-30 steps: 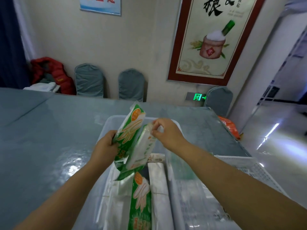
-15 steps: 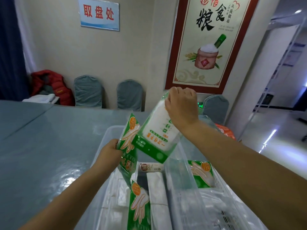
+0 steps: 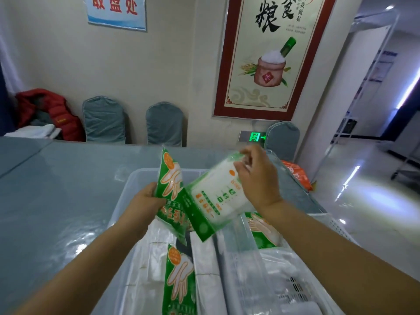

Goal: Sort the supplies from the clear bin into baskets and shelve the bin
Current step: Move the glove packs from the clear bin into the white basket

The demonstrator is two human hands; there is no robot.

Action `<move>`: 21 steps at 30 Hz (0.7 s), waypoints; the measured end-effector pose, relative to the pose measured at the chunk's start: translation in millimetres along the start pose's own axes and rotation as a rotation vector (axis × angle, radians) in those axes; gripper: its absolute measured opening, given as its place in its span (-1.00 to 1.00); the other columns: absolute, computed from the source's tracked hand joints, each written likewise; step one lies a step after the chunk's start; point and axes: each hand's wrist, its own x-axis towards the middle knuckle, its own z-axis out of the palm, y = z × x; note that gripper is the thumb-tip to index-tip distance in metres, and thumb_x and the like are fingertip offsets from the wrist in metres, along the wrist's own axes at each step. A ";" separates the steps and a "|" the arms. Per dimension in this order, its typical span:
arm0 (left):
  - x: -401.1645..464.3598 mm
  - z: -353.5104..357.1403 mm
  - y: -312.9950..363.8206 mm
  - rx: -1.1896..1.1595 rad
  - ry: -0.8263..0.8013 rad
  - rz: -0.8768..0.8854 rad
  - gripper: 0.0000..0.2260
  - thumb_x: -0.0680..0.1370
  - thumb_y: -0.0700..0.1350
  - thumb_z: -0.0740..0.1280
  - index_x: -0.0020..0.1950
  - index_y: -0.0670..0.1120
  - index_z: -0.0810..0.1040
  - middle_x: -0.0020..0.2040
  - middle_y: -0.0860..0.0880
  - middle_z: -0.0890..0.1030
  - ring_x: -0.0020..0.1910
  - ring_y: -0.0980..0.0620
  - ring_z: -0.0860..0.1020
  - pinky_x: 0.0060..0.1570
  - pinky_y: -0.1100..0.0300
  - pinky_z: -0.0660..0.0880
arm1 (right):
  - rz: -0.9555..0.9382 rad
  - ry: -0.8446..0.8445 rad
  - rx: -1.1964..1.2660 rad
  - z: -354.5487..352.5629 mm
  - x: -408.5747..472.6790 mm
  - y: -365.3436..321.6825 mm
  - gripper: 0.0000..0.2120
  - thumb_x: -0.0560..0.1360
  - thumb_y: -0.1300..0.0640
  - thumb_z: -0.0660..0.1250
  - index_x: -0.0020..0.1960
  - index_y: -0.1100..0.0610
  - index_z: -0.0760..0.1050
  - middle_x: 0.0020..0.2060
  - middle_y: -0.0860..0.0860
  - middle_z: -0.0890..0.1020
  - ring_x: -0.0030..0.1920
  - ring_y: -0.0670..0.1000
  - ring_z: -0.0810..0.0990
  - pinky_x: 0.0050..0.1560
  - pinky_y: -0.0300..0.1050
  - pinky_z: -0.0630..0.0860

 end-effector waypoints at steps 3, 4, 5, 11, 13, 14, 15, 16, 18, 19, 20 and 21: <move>4.9 4.0 9.0 -0.078 -0.016 0.020 -0.69 0.48 -0.43 0.19 -0.10 -0.02 0.52 -0.21 -0.06 0.65 -0.26 -0.04 0.61 -0.33 0.15 0.47 | 0.214 0.030 0.161 -20.0 12.4 29.9 -0.59 0.45 0.23 0.35 0.24 0.01 0.34 -0.29 -0.11 0.44 -0.31 -0.19 0.51 -0.31 -0.32 0.48; 6.6 8.1 13.0 -0.105 -0.029 0.030 -0.69 0.48 -0.43 0.19 -0.09 -0.03 0.53 -0.19 -0.07 0.65 -0.24 -0.04 0.62 -0.31 0.14 0.48 | 0.244 0.044 0.187 -26.5 14.9 39.0 -0.58 0.46 0.24 0.35 0.26 0.01 0.35 -0.29 -0.11 0.44 -0.31 -0.25 0.51 -0.35 -0.45 0.43; 7.7 13.5 17.4 -0.124 -0.046 0.044 -0.69 0.49 -0.43 0.19 -0.08 -0.03 0.53 -0.16 -0.08 0.65 -0.21 -0.05 0.62 -0.28 0.13 0.49 | 0.264 0.057 0.194 -33.2 16.4 48.5 -0.60 0.46 0.25 0.35 0.26 0.02 0.39 -0.29 -0.10 0.45 -0.31 -0.29 0.50 -0.37 -0.52 0.40; 8.7 64.6 43.6 -0.183 -0.131 0.152 -0.69 0.47 -0.46 0.18 -0.02 -0.11 0.56 -0.25 -0.02 0.69 -0.22 -0.03 0.62 -0.21 0.12 0.55 | 0.432 0.309 0.221 -72.5 23.8 105.8 -0.77 0.45 0.28 0.35 0.00 -0.02 0.48 -0.22 -0.09 0.53 -0.14 0.09 0.58 -0.10 0.00 0.62; 10.6 88.2 50.0 -0.196 -0.164 0.158 -0.68 0.47 -0.46 0.19 -0.08 -0.07 0.57 -0.30 0.02 0.70 -0.27 0.00 0.65 -0.25 0.15 0.59 | 0.494 0.377 0.199 -85.9 22.7 132.1 -0.77 0.44 0.28 0.35 -0.03 -0.03 0.47 -0.15 -0.02 0.56 -0.11 0.10 0.58 -0.05 0.09 0.60; 13.0 101.2 51.8 -0.201 -0.181 0.155 -0.69 0.47 -0.46 0.20 -0.08 -0.07 0.58 -0.29 0.01 0.70 -0.26 0.01 0.65 -0.24 0.14 0.59 | 0.520 0.391 0.185 -91.2 20.8 146.0 -0.77 0.43 0.27 0.35 -0.04 -0.04 0.46 -0.11 0.03 0.57 -0.12 0.08 0.58 -0.06 0.07 0.61; 15.5 115.0 53.2 -0.199 -0.196 0.148 -0.70 0.47 -0.45 0.21 -0.08 -0.08 0.58 -0.26 -0.01 0.69 -0.24 -0.01 0.65 -0.20 0.11 0.59 | 0.542 0.396 0.172 -95.9 18.0 160.5 -0.76 0.43 0.27 0.35 -0.05 -0.04 0.47 -0.07 0.06 0.57 -0.13 0.05 0.57 -0.09 0.04 0.61; 18.8 129.8 53.5 -0.183 -0.211 0.141 -0.71 0.47 -0.44 0.23 -0.09 -0.08 0.59 -0.25 -0.03 0.69 -0.22 -0.03 0.64 -0.17 0.09 0.58 | 0.561 0.398 0.161 -99.6 14.9 175.6 -0.76 0.42 0.28 0.35 -0.07 -0.05 0.47 -0.06 0.07 0.57 -0.14 0.03 0.56 -0.12 0.00 0.62; 27.9 161.7 51.3 -0.105 -0.245 0.133 -0.72 0.47 -0.42 0.25 -0.14 -0.05 0.60 -0.29 0.00 0.70 -0.24 0.00 0.65 -0.17 0.11 0.57 | 0.587 0.404 0.123 -105.7 8.5 206.6 -0.77 0.41 0.28 0.35 -0.07 -0.03 0.47 -0.05 0.09 0.57 -0.18 -0.01 0.54 -0.19 -0.11 0.58; 33.4 178.5 49.4 -0.041 -0.266 0.139 -0.72 0.47 -0.41 0.25 -0.17 -0.04 0.60 -0.32 0.03 0.69 -0.28 0.05 0.65 -0.21 0.16 0.56 | 0.600 0.404 0.096 -108.8 5.9 221.8 -0.78 0.42 0.28 0.35 -0.06 -0.01 0.48 -0.04 0.10 0.58 -0.21 -0.04 0.53 -0.22 -0.17 0.54; 40.2 195.7 46.4 0.038 -0.280 0.148 -0.71 0.46 -0.41 0.26 -0.19 -0.03 0.59 -0.35 0.06 0.68 -0.33 0.10 0.64 -0.25 0.21 0.55 | 0.611 0.403 0.080 -111.5 3.4 237.1 -0.80 0.42 0.27 0.35 -0.05 0.00 0.48 -0.05 0.10 0.58 -0.23 -0.06 0.53 -0.22 -0.17 0.54; 48.2 213.6 42.7 0.125 -0.282 0.154 -0.72 0.46 -0.40 0.28 -0.22 -0.02 0.58 -0.38 0.07 0.67 -0.36 0.14 0.62 -0.30 0.28 0.53 | 0.620 0.403 0.076 -114.1 1.2 253.2 -0.81 0.42 0.27 0.35 -0.04 0.03 0.49 -0.06 0.09 0.57 -0.22 -0.04 0.53 -0.17 -0.12 0.56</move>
